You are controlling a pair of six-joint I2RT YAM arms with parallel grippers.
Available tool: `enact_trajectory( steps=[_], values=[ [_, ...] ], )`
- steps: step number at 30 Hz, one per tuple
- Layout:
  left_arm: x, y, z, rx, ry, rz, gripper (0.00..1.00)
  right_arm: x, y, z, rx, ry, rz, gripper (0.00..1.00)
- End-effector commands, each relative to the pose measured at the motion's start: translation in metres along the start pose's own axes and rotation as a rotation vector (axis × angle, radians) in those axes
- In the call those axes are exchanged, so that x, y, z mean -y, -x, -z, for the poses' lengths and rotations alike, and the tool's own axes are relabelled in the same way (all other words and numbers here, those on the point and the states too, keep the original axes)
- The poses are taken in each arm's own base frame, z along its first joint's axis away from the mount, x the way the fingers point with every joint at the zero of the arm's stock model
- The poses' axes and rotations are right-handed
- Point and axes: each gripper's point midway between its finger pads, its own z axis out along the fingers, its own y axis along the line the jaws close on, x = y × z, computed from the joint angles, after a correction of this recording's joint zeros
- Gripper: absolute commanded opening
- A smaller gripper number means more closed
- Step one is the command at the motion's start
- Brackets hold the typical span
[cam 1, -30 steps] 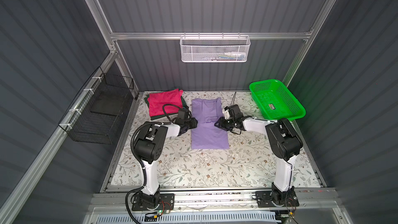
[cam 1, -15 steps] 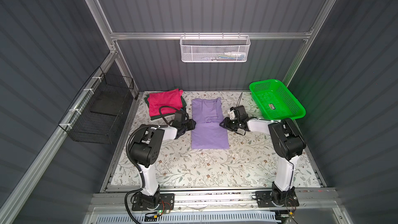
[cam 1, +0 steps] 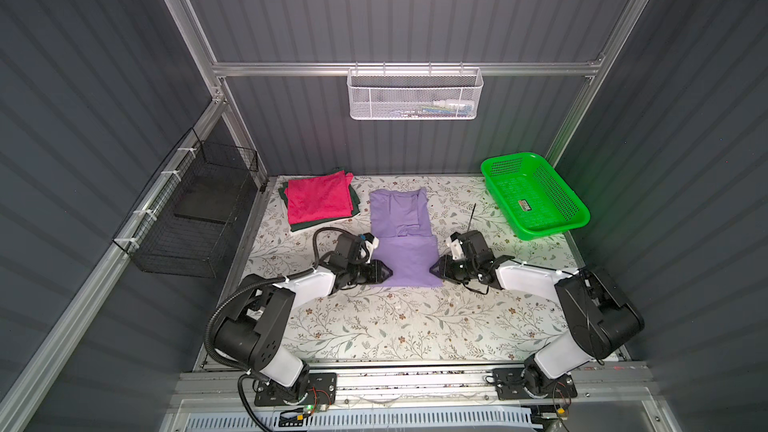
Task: Fold and stack the t-shirts
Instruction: 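Move both grippers back to the folded bundle's end nearest the robot, then grasp the bundle's near corners with both grippers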
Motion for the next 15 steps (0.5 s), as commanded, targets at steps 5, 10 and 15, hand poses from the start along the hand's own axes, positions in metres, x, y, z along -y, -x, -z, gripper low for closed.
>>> enact_trajectory(
  steps=[5, 10, 15],
  values=[
    [-0.037, -0.035, 0.004, -0.057, 0.145, 0.107, 0.35, 0.018, -0.021, 0.005, -0.012, -0.041, -0.089, 0.37],
    [-0.046, -0.047, 0.019, -0.041, 0.214, 0.134, 0.35, 0.036, -0.026, 0.004, -0.015, -0.130, -0.107, 0.37],
    [-0.058, -0.051, 0.039, -0.004, 0.318, 0.135, 0.38, 0.043, -0.033, 0.006, -0.033, -0.150, -0.116, 0.40]
  ],
)
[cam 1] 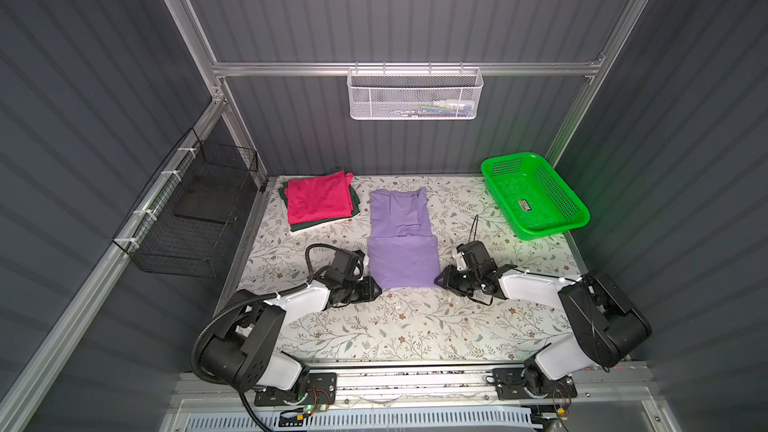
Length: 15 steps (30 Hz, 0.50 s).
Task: Fold and stack the t-shirts
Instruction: 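Grasp the bundle's near corners with both grippers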
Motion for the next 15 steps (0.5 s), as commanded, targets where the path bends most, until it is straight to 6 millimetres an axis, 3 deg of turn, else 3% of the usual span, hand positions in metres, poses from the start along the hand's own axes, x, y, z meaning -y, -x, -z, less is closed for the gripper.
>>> enact_trajectory(
  steps=[1, 4, 15],
  values=[
    [-0.023, -0.011, 0.010, -0.004, 0.112, 0.036, 0.40, 0.021, -0.014, 0.000, -0.033, -0.077, -0.024, 0.40],
    [-0.023, -0.009, 0.011, 0.003, 0.111, 0.040, 0.47, 0.022, -0.017, 0.000, -0.049, -0.079, -0.021, 0.39],
    [-0.023, 0.000, -0.004, -0.005, 0.104, 0.077, 0.47, 0.030, -0.028, 0.000, -0.079, -0.093, -0.054, 0.33]
  ],
)
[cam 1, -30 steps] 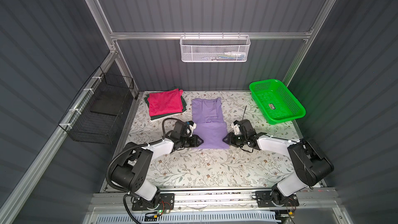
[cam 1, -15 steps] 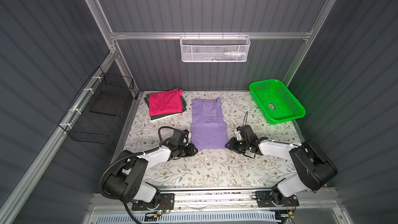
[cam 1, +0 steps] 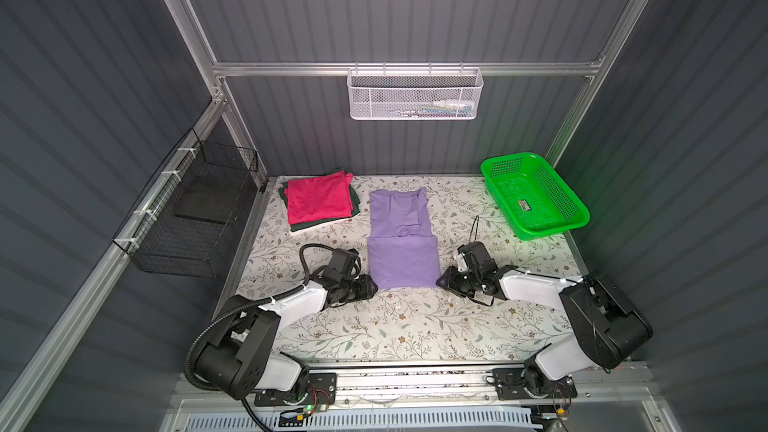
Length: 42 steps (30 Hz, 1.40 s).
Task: Fold and stack the t-shirts
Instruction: 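Grasp the bundle's near corners with both grippers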
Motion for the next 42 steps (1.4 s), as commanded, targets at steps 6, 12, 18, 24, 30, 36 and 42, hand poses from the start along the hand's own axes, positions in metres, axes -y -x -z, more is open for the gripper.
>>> enact_trajectory(
  steps=[6, 12, 18, 24, 30, 36, 42],
  values=[
    [-0.020, -0.016, -0.014, -0.070, 0.066, 0.053, 0.44, 0.024, -0.024, -0.006, -0.078, -0.063, -0.050, 0.33],
    [-0.023, -0.019, -0.017, -0.075, 0.072, 0.070, 0.28, 0.012, -0.024, -0.009, -0.108, -0.028, -0.044, 0.20],
    [-0.023, -0.022, -0.017, -0.080, 0.065, 0.071, 0.04, 0.015, -0.027, -0.008, -0.107, -0.035, -0.046, 0.04],
    [-0.026, -0.030, -0.016, -0.106, 0.069, 0.069, 0.00, 0.018, -0.026, -0.006, -0.093, -0.043, -0.037, 0.00],
    [-0.031, -0.062, -0.008, -0.167, 0.073, 0.107, 0.00, 0.024, -0.044, 0.007, -0.103, -0.042, -0.026, 0.00],
    [-0.040, -0.094, 0.001, -0.177, 0.070, 0.165, 0.00, 0.033, -0.075, 0.019, -0.112, -0.071, -0.038, 0.00],
    [-0.038, -0.117, 0.017, -0.218, 0.083, 0.119, 0.00, 0.039, -0.101, 0.033, -0.095, -0.089, -0.050, 0.00]
  ],
)
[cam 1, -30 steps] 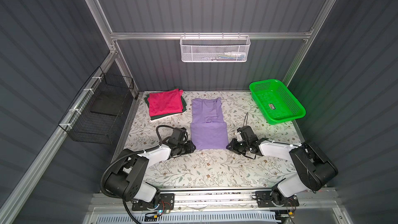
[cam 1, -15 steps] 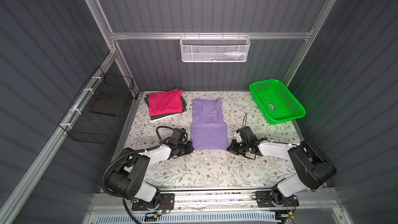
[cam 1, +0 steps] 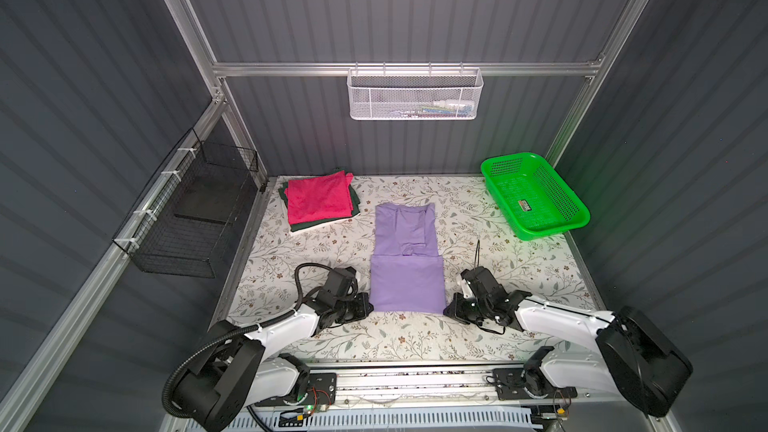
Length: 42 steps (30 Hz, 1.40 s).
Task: Fold and stack the t-shirts
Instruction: 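Grasp the bundle's near corners with both grippers, then lift the near end and fold it away from the robot onto the rest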
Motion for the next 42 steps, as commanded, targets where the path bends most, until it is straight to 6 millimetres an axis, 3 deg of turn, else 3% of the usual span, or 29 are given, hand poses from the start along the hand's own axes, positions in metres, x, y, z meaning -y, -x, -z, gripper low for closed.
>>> enact_trajectory(
  steps=[1, 6, 10, 17, 25, 42],
  values=[
    [-0.041, -0.054, 0.008, -0.158, 0.161, 0.075, 0.00, 0.026, -0.019, 0.005, -0.001, -0.096, -0.067, 0.00],
    [-0.034, -0.066, 0.027, -0.150, 0.131, 0.090, 0.00, 0.029, -0.037, 0.016, 0.004, -0.093, -0.071, 0.00],
    [-0.013, -0.055, 0.040, -0.100, 0.059, 0.050, 0.00, 0.022, -0.036, 0.027, 0.031, -0.062, -0.053, 0.00],
    [0.009, -0.035, 0.042, -0.046, -0.011, 0.007, 0.00, -0.017, -0.015, 0.046, 0.096, 0.031, 0.042, 0.00],
    [0.046, 0.015, 0.075, 0.109, -0.015, -0.108, 0.00, -0.045, 0.014, 0.066, 0.198, 0.034, 0.111, 0.00],
    [0.074, 0.078, 0.102, 0.283, 0.070, -0.165, 0.00, -0.086, 0.070, 0.099, 0.309, 0.056, 0.171, 0.00]
  ],
)
